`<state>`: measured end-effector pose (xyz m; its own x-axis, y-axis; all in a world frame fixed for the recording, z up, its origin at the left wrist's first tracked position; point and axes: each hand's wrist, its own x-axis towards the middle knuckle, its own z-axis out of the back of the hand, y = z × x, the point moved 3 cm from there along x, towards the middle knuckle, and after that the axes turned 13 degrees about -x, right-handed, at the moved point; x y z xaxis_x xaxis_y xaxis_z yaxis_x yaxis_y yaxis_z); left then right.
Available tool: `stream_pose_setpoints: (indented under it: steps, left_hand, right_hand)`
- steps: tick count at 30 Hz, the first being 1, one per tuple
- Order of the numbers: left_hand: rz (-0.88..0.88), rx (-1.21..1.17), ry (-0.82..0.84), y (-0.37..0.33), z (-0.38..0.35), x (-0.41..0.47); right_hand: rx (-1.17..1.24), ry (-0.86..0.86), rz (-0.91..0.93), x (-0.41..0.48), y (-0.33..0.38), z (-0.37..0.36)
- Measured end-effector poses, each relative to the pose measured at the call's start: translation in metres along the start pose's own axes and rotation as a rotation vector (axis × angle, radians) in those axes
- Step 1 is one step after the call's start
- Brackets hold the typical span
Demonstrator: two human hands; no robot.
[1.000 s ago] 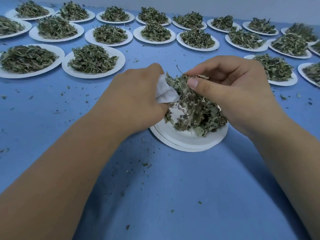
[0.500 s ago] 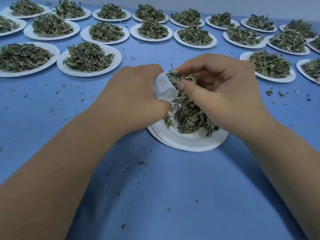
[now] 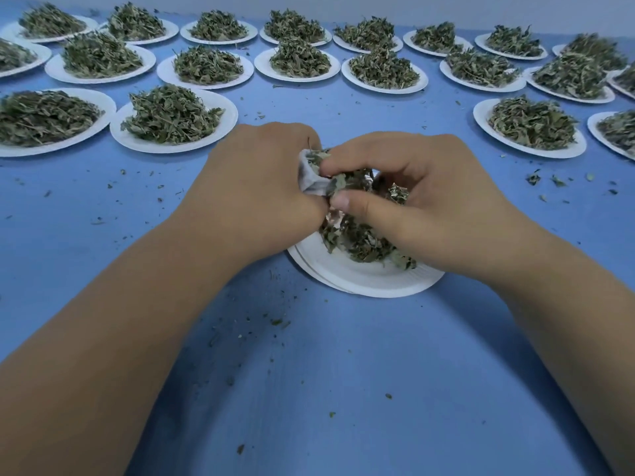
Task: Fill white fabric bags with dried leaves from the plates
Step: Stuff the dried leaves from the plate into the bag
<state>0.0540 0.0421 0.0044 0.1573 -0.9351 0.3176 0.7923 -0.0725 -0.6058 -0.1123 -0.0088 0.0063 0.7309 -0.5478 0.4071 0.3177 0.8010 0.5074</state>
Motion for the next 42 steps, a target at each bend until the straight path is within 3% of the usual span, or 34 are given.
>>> stream_pose_setpoints:
  steps: [6, 15, 21, 27, 32, 37, 42]
  left_hand:
    - [-0.032, -0.024, 0.027, 0.001, -0.002, -0.002]
    - [-0.146, 0.070, 0.072, -0.006, -0.006, -0.004]
    - [-0.113, 0.050, 0.058, 0.000, -0.006, -0.002]
    - [-0.158, -0.076, 0.094, -0.009, -0.007, -0.005]
    - [-0.225, -0.124, 0.136, -0.017, -0.007, -0.007]
    - [-0.240, -0.124, 0.148, -0.017, -0.009, -0.006]
    - [-0.359, -0.136, 0.120, -0.026, -0.009, -0.004]
  right_hand:
    - [0.063, 0.089, -0.071, 0.003, -0.006, 0.005]
    - [0.023, -0.172, -0.123, 0.007, 0.003, 0.003]
    - [0.047, -0.017, -0.063, 0.003, 0.004, 0.003]
    - [0.047, -0.099, -0.141, 0.005, 0.006, 0.007]
    - [0.011, -0.079, -0.116, 0.008, 0.006, 0.009]
    - [-0.051, -0.039, -0.218, 0.010, 0.001, 0.009]
    - [0.152, 0.123, -0.311, 0.012, -0.004, 0.008]
